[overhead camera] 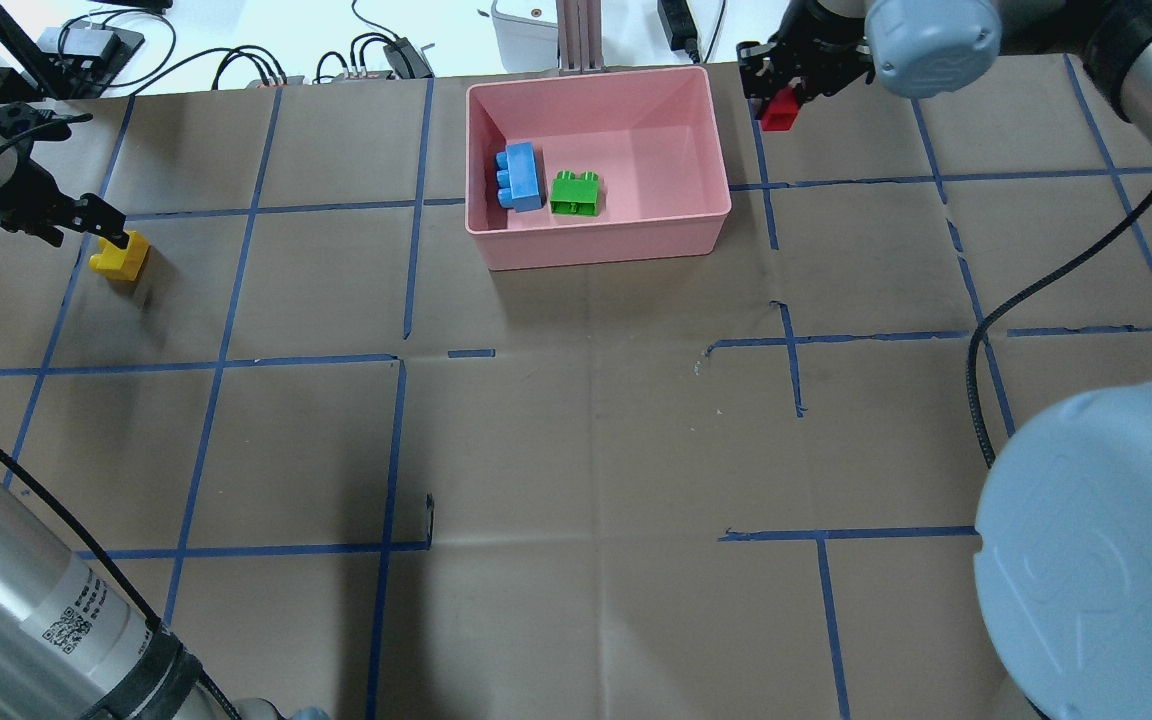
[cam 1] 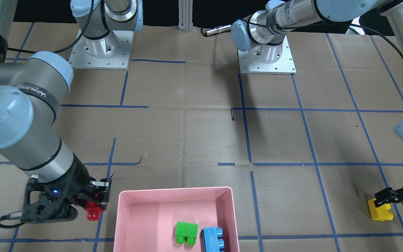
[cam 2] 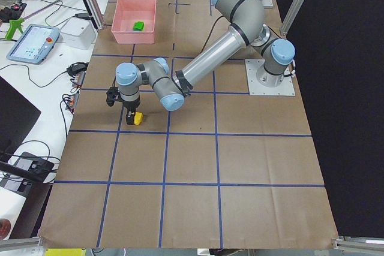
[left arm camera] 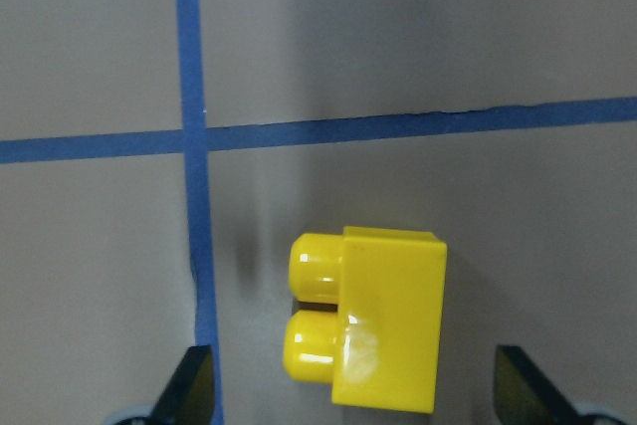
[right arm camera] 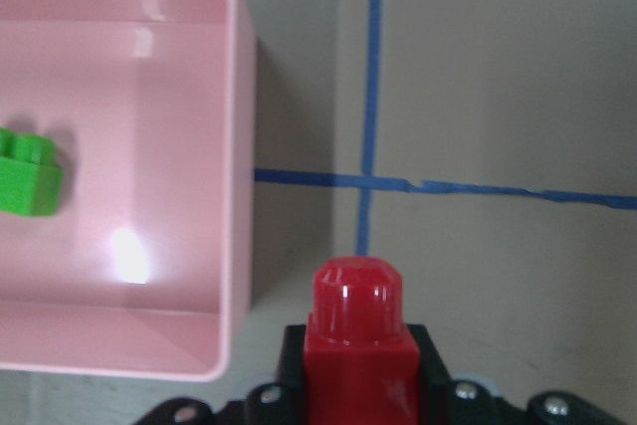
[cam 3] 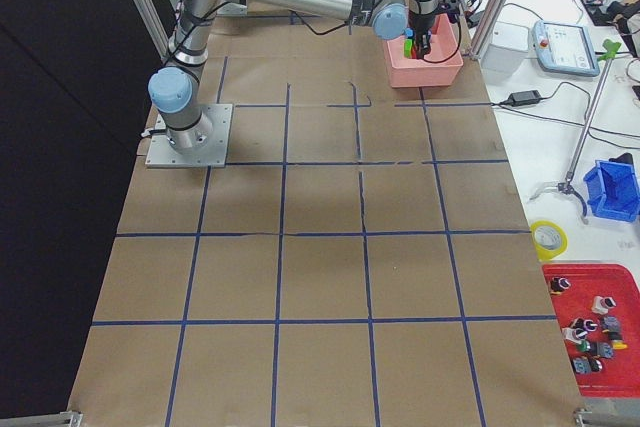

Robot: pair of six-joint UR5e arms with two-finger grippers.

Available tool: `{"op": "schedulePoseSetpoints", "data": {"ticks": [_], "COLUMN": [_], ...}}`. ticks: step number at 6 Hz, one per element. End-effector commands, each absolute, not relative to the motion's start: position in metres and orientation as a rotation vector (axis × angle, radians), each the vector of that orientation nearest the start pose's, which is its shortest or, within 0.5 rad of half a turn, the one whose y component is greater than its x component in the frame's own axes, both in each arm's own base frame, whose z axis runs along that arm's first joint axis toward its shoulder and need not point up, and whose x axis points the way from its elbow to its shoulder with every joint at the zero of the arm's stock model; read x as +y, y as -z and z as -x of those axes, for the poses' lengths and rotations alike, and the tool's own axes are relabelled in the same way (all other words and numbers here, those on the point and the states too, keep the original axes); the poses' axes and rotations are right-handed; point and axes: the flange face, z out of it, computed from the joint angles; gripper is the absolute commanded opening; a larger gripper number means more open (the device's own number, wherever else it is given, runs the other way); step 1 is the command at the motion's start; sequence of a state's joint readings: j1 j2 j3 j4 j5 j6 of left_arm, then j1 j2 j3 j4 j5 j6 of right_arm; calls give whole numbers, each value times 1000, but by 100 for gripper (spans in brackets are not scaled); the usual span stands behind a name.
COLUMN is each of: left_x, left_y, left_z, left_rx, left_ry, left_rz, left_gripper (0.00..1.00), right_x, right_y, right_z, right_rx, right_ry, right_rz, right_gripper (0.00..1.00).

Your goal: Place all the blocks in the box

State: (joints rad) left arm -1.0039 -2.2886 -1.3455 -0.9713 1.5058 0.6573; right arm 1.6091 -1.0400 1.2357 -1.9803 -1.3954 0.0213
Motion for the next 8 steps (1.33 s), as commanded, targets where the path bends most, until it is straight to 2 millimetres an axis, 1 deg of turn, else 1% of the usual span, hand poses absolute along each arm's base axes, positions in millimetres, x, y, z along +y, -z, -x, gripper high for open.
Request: {"op": "schedulePoseSetpoints", "data": {"ticks": [1, 2, 3, 4, 5, 6, 7, 8], "left_x": [-697, -698, -699, -700, -700, -701, -701, -703], "left_y": [-190, -185, -182, -174, -174, -175, -176, -179], "left_z": [-276, -278, -281, -282, -280, -281, -281, -283], "left_rx": [3156, 3144, 3143, 3150, 3151, 3150, 3147, 3137], "left_ry": [190, 188, 186, 177, 178, 180, 180, 183], "left_rz": [-180, -280, -284, -284, -286, -284, -279, -276], "left_gripper": [99, 99, 99, 99, 97, 86, 62, 35], "right_x": [-743, -757, -760, -761, -762, -762, -760, -760], "right_y": [-348, -333, -327, -328, -324, -323, -327, -339], "right_z": [-277, -303, -319, -320, -319, -318, -315, -298], "right_rx": [2855, 2830, 2804, 2805, 2810, 2812, 2818, 2837], "right_ry": [312, 375, 410, 418, 414, 411, 410, 429], "right_rz": [112, 101, 80, 97, 102, 102, 103, 199], "right_gripper": [7, 8, 13, 76, 99, 100, 100, 100]}}
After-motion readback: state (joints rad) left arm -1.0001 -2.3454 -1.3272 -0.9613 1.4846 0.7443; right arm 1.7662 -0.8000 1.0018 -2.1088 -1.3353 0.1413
